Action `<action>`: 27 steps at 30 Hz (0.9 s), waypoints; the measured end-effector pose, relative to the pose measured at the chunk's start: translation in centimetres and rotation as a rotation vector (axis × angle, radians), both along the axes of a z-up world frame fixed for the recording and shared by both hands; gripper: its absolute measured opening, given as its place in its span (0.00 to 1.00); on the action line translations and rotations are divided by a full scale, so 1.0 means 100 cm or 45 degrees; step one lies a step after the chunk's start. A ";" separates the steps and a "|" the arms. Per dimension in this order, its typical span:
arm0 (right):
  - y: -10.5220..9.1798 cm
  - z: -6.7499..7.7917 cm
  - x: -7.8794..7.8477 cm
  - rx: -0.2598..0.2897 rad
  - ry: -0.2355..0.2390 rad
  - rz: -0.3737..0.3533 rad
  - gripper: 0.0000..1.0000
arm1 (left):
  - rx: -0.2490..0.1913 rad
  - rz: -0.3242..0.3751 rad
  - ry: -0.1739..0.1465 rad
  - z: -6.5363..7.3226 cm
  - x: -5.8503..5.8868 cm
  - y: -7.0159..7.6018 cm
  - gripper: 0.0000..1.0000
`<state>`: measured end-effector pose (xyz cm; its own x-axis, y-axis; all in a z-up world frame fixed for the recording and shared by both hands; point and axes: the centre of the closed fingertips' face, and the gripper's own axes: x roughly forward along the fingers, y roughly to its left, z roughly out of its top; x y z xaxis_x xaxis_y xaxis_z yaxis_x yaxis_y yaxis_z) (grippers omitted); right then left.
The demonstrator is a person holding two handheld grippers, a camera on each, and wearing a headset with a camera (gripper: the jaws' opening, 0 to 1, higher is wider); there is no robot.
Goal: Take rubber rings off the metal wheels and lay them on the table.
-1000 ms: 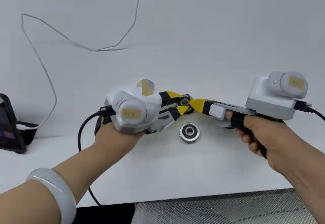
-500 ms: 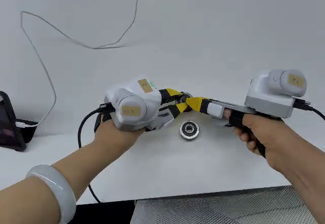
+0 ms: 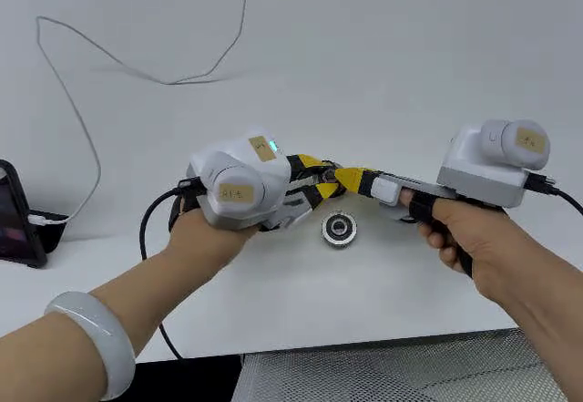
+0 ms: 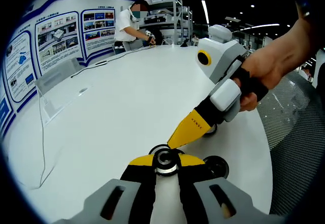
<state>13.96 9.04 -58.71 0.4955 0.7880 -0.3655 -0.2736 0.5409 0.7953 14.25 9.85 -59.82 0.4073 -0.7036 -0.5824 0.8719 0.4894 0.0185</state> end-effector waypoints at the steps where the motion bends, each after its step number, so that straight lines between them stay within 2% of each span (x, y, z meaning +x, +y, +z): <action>1: 0.000 0.000 0.000 0.000 -0.001 -0.002 0.02 | -0.009 -0.003 -0.004 0.003 -0.001 0.000 0.17; 3: 0.000 0.001 0.001 0.003 -0.002 -0.005 0.02 | -0.008 0.003 -0.020 0.006 -0.001 0.002 0.18; 6: 0.001 0.002 0.001 0.004 -0.003 -0.005 0.02 | -0.038 0.005 -0.032 0.012 -0.002 0.003 0.20; 10: 0.002 0.003 0.001 0.001 -0.008 -0.003 0.02 | -0.028 -0.015 -0.055 0.014 -0.007 0.004 0.20; 16: 0.000 0.006 0.000 -0.004 -0.013 -0.002 0.02 | -0.037 -0.002 -0.062 0.014 -0.011 0.008 0.22; 27: 0.004 0.014 -0.005 0.025 -0.018 0.005 0.02 | -0.019 0.038 -0.060 0.011 -0.009 0.018 0.25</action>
